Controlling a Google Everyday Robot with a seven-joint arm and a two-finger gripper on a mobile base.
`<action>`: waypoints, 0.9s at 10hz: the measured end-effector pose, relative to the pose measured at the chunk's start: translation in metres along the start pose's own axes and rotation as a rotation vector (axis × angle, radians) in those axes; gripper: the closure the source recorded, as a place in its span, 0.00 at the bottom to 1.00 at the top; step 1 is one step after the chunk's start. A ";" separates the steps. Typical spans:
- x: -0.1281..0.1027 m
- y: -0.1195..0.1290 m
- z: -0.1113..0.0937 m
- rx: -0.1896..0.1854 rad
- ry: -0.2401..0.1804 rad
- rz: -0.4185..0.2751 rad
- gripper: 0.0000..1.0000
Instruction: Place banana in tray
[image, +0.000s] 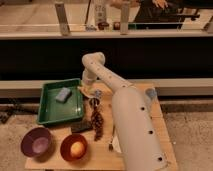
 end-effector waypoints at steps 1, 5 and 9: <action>0.002 0.000 0.000 -0.002 0.000 0.001 0.58; 0.005 0.000 -0.005 0.013 -0.010 0.006 0.58; 0.003 0.000 -0.007 0.023 -0.023 0.007 0.58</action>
